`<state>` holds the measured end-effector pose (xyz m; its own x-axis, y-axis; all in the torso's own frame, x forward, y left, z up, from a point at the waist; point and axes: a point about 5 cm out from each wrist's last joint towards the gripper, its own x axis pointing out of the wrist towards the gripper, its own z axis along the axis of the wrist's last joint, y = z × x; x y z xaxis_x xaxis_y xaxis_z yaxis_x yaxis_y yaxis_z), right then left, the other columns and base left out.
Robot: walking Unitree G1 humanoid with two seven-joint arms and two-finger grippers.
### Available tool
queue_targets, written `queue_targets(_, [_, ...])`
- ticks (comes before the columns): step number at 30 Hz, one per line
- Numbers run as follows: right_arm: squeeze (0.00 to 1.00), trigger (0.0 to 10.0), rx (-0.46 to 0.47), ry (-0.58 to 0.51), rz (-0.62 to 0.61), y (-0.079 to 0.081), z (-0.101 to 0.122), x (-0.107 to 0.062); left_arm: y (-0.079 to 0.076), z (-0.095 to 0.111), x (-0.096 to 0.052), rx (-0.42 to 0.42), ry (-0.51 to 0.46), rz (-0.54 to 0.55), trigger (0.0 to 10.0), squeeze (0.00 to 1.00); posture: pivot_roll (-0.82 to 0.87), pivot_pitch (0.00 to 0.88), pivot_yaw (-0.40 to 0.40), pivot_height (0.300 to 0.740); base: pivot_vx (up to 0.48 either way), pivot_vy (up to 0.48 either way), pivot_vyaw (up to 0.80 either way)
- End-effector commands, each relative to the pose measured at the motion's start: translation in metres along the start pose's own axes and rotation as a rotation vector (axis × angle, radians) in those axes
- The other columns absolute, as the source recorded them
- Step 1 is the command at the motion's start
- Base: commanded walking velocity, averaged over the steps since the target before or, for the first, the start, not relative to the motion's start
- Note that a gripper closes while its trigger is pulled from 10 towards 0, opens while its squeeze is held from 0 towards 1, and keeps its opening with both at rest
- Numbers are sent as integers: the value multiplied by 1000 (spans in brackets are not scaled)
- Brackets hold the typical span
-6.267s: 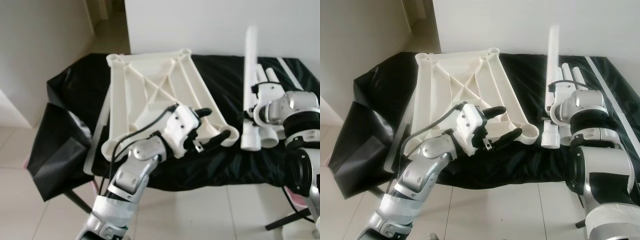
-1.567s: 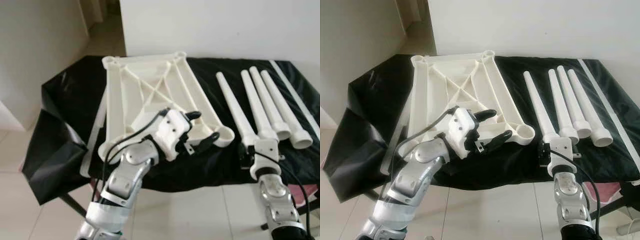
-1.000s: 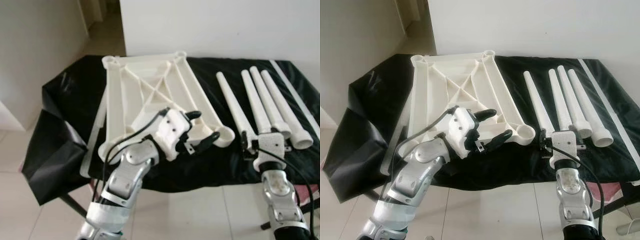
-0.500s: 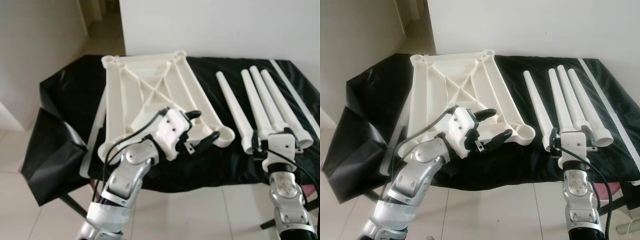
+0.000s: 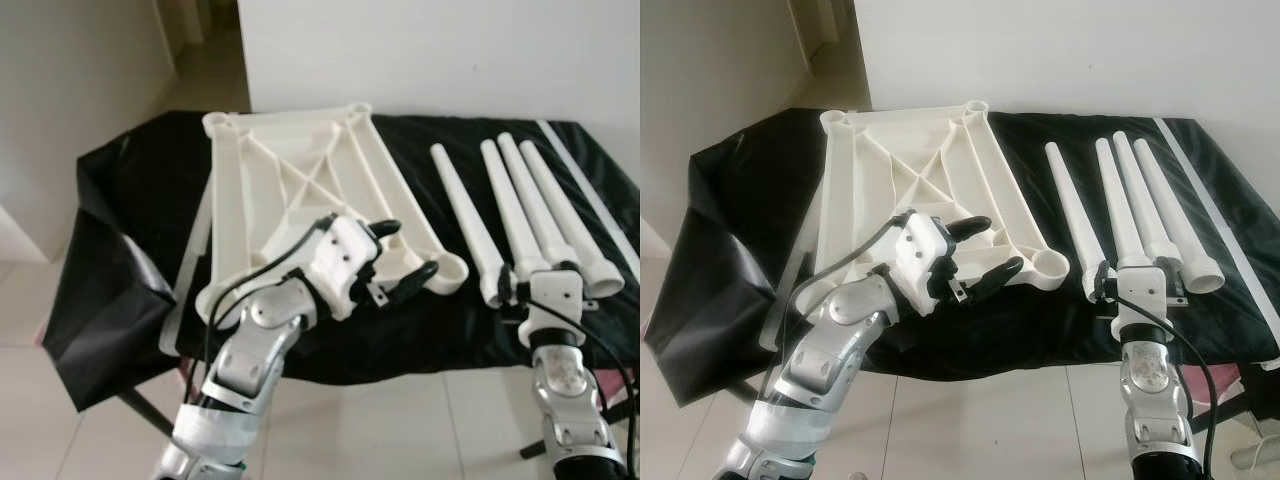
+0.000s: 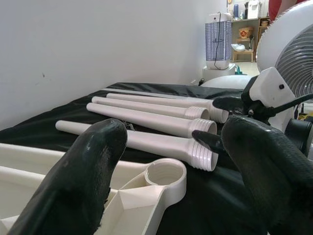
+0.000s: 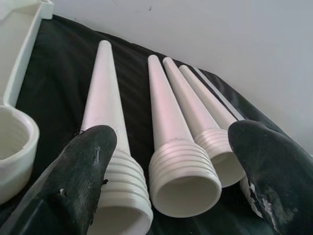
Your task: Building children table
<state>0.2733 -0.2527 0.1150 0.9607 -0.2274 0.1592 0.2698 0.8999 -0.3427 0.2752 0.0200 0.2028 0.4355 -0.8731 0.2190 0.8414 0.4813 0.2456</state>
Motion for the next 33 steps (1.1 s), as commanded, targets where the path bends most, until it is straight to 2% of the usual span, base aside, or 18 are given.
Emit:
queue_targets(1, [0, 10000, -5, 116, 58, 11, -21, -8, 2, 3, 0, 9, -8, 52, 10000, 0, -73, 48, -11, 740, 0, 0, 0])
queue_targets(13, [0, 10000, -7, 172, 99, 15, -32, -12, 2, 3, 0, 6, -8, 57, 10000, 0, -75, 51, -15, 740, 0, 0, 0])
queue_targets(18, [0, 10000, -4, 155, 99, 15, -31, -12, 2, 3, 0, 6, -9, 59, 10000, 0, -76, 51, -17, 740, 0, 0, 0])
queue_targets(20, [0, 10000, 6, 113, 89, 14, -24, -10, 3, 3, 0, 5, -10, 60, 10000, 0, -77, 51, -17, 740, 0, 0, 0])
queue_targets(21, [0, 10000, 12, 57, 67, 10, -16, -9, 2, 3, 0, 4, -10, 60, 10000, 0, -76, 53, -17, 740, 0, 0, 0])
queue_targets(22, [0, 10000, 12, 57, 67, 10, -16, -9, 2, 3, 0, 4, -10, 60, 10000, 0, -76, 53, -17, 740, 0, 0, 0])
queue_targets(23, [0, 10000, 21, 4, 47, 7, -9, -7, 2, 3, 1, 4, -10, 60, 10000, 0, -77, 53, -18, 740, 0, 0, 0])
queue_targets(29, [0, 10000, 36, -79, 3, -1, 5, -5, 2, 3, 0, 3, -10, 59, 10000, 0, -79, 51, -16, 740, 0, 0, 0])
queue_targets(33, [0, 10000, 35, -65, -39, -7, 3, -5, 1, 3, 0, 3, -12, 57, 10000, 0, -79, 48, -15, 740, 0, 0, 0])
